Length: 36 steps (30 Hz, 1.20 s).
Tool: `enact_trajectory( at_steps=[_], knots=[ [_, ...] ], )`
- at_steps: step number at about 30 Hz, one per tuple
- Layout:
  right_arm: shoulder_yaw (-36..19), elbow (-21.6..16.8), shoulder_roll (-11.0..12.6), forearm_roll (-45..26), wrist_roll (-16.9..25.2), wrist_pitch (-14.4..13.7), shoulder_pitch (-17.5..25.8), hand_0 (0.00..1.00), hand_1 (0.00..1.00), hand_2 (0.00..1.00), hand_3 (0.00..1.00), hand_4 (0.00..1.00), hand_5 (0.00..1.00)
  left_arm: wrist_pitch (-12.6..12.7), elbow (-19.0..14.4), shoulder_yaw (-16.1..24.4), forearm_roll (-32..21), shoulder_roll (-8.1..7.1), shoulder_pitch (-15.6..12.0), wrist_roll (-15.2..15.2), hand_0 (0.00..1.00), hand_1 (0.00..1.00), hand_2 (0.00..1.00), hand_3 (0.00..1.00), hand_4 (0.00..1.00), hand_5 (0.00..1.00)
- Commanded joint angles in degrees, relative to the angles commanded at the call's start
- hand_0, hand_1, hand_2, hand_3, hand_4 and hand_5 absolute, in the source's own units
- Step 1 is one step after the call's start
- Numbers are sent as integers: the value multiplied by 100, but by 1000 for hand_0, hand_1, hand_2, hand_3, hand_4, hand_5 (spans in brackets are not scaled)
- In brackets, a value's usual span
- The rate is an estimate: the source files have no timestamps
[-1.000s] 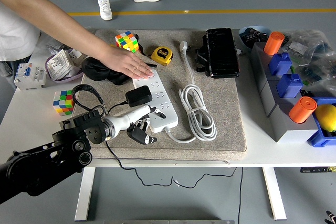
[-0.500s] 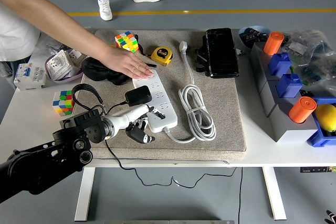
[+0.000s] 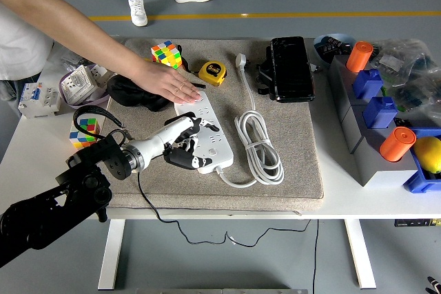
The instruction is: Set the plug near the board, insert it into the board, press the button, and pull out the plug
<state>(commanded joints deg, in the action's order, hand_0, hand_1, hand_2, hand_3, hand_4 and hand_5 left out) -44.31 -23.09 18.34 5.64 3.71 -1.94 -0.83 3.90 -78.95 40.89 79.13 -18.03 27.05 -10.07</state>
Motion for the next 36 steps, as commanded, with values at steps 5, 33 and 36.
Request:
enact_trajectory(
  at_steps=[5,33,36],
  knots=[
    [3,3,-2,-5,0,1,-1,609,666,664,541,824,494,637,205,31,-163,64,-54,557,240,374,514,621,772,98],
    [85,-9,53,-15,-8,0,-28,609,666,663,542,824,494,1640,1493,-235,1836,405,248,623,756,770,772,761,998,382],
    [94,-10,61,-13,-11,2,-33,609,666,664,542,824,493,1631,1570,-309,2029,434,303,427,708,727,748,753,998,376]
  ],
)
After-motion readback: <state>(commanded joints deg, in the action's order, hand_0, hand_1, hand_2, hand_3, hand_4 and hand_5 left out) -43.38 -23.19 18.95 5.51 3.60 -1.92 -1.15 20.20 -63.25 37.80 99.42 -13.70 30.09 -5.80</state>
